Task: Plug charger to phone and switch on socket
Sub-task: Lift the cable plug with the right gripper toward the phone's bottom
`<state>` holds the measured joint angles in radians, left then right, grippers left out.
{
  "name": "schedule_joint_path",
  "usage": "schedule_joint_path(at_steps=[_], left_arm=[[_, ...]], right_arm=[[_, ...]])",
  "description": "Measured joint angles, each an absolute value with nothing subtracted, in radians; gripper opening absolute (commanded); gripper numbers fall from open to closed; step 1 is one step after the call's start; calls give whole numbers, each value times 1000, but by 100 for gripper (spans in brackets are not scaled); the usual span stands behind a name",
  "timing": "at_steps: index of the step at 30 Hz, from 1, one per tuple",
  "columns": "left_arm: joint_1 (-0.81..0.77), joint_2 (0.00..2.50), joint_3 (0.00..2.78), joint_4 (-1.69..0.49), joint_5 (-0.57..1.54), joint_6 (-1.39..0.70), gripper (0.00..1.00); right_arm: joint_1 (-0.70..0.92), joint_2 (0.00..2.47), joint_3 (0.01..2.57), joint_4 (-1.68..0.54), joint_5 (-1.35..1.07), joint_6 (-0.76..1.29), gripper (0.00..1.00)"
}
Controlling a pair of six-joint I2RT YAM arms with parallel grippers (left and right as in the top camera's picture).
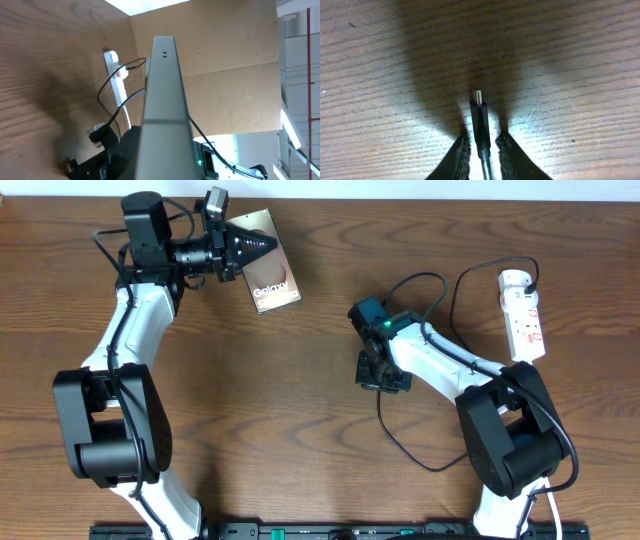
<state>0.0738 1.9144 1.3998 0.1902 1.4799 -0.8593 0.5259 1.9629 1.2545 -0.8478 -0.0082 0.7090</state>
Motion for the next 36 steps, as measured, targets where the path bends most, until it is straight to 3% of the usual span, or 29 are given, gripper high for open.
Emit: schedule_joint_path(at_steps=[7,23,36], left_arm=[[74,1914,1400,189,1480,-859,7],[74,1914,1400,187,1480,-859,7],[85,1914,1400,187,1503,-859,7]], right_arm=[[526,1963,1254,-848,-8,712,1],[526,1963,1256,-814,-11,705,1],[526,1948,1427,-744,-231,382,1]])
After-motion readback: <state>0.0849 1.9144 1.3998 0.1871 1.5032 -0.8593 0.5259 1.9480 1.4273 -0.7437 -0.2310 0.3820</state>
